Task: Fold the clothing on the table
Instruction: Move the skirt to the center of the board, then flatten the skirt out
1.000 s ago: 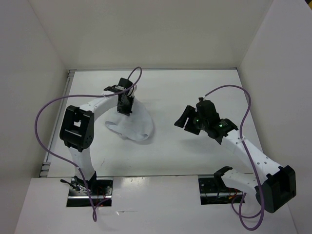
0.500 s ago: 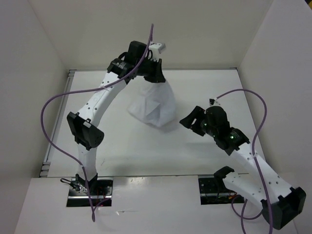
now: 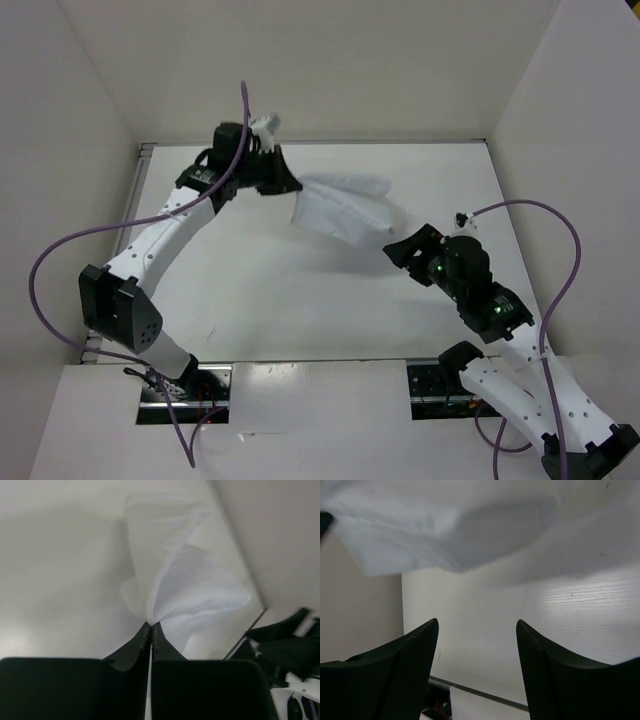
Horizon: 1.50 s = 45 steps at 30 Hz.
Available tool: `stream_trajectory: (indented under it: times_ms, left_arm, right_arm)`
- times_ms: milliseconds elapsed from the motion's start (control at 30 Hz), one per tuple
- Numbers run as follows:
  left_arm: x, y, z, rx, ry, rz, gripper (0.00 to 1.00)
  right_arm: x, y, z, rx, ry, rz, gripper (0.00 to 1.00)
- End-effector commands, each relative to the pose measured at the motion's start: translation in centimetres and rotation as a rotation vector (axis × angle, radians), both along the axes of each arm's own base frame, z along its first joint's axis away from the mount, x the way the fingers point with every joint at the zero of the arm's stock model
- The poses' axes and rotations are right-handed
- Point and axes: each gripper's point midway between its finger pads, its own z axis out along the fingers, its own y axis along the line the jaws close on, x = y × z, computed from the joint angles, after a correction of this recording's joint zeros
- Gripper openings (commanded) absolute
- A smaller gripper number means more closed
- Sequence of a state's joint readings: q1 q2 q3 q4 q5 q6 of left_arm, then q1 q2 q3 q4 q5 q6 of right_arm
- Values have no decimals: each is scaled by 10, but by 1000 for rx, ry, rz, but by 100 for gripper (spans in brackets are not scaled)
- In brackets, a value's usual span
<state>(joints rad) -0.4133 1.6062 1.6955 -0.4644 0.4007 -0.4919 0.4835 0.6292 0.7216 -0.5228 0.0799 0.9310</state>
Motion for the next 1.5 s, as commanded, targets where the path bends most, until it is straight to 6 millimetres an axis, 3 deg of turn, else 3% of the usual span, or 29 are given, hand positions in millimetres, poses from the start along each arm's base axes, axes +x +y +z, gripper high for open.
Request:
stream_trajectory:
  times_ms: [0, 100, 133, 233, 367, 400, 467, 533, 567, 633, 667, 967, 1400, 1467]
  left_arm:
    - [-2, 34, -140, 67, 332, 209, 0]
    - [-29, 63, -214, 180, 507, 350, 0]
    - [-45, 75, -241, 219, 581, 382, 0]
    - [-62, 89, -262, 243, 645, 428, 0]
    - [-57, 91, -257, 222, 632, 444, 0]
    - [-55, 94, -257, 219, 633, 453, 0]
    - [-55, 94, -257, 219, 633, 453, 0]
    - [-53, 97, -257, 216, 634, 463, 0]
    - [-57, 98, -264, 226, 652, 463, 0]
    - [-56, 96, -265, 221, 654, 456, 0]
    - [-55, 98, -265, 211, 660, 455, 0]
    - [-57, 97, -271, 221, 675, 443, 0]
    - [-54, 102, -278, 235, 683, 435, 0]
    - [-52, 105, -278, 232, 684, 444, 0]
  right_arm:
    - [2, -7, -1, 2, 0, -43, 69]
    - [5, -6, -5, -21, 22, -38, 69]
    - [6, -4, -4, -29, 22, -25, 69]
    - [12, 2, -13, -75, 60, 10, 69]
    - [23, 12, -30, -146, 117, 65, 68]
    - [29, 15, -24, -154, 112, 70, 66]
    - [39, 19, -41, -213, 156, 93, 62]
    - [51, 21, -46, -253, 177, 89, 55]
    - [61, 23, -63, -303, 219, 101, 47]
    - [72, 31, -67, -326, 232, 133, 40]
    - [77, 33, -84, -357, 278, 146, 38]
    - [84, 24, -148, -515, 449, 159, 42]
    - [110, 45, -177, -496, 446, 208, 42]
    - [110, 48, -180, -488, 451, 218, 38]
